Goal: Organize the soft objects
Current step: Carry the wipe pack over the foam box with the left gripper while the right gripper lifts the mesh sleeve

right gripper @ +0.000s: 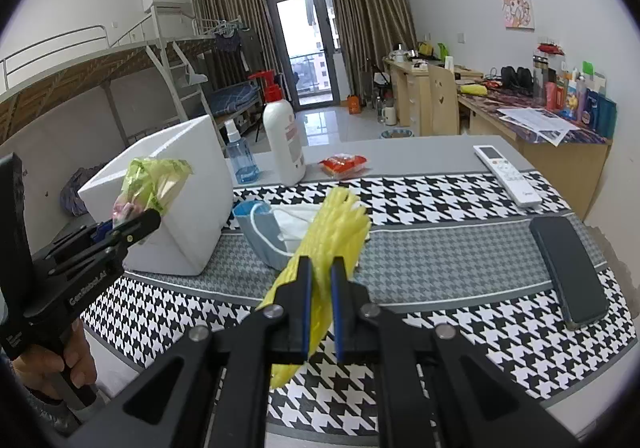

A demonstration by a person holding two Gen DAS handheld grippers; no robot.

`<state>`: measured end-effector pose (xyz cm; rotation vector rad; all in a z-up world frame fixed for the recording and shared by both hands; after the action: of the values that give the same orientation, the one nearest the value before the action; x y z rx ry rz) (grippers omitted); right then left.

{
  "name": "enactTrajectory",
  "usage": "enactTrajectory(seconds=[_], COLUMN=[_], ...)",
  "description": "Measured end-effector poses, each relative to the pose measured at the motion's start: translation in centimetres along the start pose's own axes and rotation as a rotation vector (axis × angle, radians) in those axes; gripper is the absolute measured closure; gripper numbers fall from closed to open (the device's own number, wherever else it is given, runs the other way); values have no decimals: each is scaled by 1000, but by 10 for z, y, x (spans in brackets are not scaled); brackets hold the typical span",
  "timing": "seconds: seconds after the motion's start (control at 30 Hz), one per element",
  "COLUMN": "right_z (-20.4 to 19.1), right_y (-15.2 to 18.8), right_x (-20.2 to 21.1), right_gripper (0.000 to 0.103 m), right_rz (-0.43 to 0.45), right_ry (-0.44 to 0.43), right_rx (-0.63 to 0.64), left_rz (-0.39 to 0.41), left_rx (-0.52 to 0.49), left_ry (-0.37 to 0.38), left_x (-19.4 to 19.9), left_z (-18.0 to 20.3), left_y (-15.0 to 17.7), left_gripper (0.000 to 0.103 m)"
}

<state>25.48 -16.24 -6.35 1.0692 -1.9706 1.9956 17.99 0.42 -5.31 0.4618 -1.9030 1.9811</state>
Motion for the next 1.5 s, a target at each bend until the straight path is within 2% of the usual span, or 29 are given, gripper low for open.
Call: enactTrajectory(seconds=[0.53, 0.8, 1.5], right_z=[-7, -12, -29], right_y=[-19, -38, -73], right_x=[8, 16, 19], right_gripper=[92, 92, 92], right_rz=[46, 102, 176], right_ry=[-3, -26, -32], right_rx=[2, -7, 50], left_rz=[48, 74, 158], left_rx=[-43, -54, -70], left_ry=[39, 53, -46], left_x=[20, 26, 41], left_z=[0, 0, -29], left_y=[-16, -32, -72], left_gripper=[79, 79, 79])
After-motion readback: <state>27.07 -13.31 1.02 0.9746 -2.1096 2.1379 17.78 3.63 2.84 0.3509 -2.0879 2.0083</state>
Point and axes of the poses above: each gripper's, at about its wrist camera, not at the fingertips, and x roughly against the way its jaws point, z to its right, y to its underside, the point moved 9 cm from there along -x, roughly the way its jaws point, and after that the axes turned 7 degrees about y, right-handed, at the moved point
